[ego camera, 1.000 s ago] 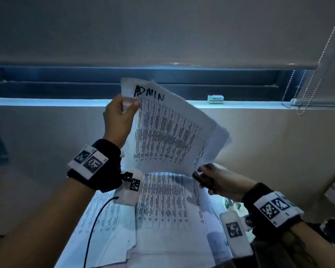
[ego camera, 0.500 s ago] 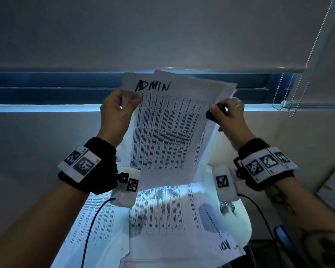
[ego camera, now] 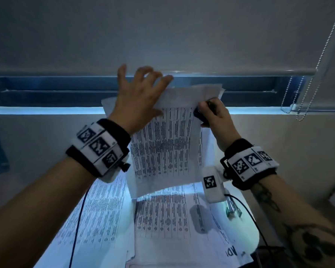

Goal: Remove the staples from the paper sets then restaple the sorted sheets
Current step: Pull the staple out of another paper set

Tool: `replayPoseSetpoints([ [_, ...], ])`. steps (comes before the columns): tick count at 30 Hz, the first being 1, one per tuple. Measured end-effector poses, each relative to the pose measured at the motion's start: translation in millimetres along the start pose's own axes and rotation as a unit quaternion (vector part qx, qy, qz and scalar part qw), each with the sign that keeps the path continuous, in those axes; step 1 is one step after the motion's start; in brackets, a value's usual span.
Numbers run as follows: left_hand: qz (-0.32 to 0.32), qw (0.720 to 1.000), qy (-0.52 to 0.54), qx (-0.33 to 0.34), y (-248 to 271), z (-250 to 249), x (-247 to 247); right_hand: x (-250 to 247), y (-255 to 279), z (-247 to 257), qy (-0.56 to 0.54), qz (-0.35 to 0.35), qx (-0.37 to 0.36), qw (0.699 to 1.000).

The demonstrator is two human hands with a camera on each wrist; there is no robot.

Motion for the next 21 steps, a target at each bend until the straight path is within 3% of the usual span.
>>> replayPoseSetpoints([
  [2,0.0,1.0,0.023,-0.005,-12.5,-3.7,-8.2,0.7,-2.3,9.9,-0.017,-0.01,-0.022,1.0],
  [6,-0.173,0.982,0.049,0.053,-5.2,-10.3,-56.5,-1.4,-0.7,38.8,-0.078,-0.02,-0.088,0.993],
  [9,-0.165,0.98,0.063,0.092,18.0,-12.3,-59.2,-6.4,26.8,33.8,-0.04,0.032,-0.052,0.997],
  [12,0.01,0.983,0.115,0.142,38.9,-7.0,-32.6,-10.4,64.8,15.8,-0.018,0.119,0.026,0.992],
  [14,0.138,0.969,0.131,0.159,52.9,-8.4,-10.0,-12.4,85.3,3.0,-0.015,0.166,0.083,0.983],
  [16,0.206,0.953,0.144,0.168,68.7,-13.8,5.3,-12.3,101.7,-10.0,-0.02,0.194,0.133,0.972],
  [21,0.38,0.912,0.104,0.115,105.3,-17.8,51.0,-11.9,126.7,-35.8,-0.006,0.207,0.195,0.959],
])
Point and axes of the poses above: each hand's wrist, its own y-axis away from the middle knuckle, its own x-axis out of the palm, z = x × y, the point moved 9 cm from there along -y, towards the middle knuckle, and after that the axes turned 15 degrees about -x, right-handed, at the moved point
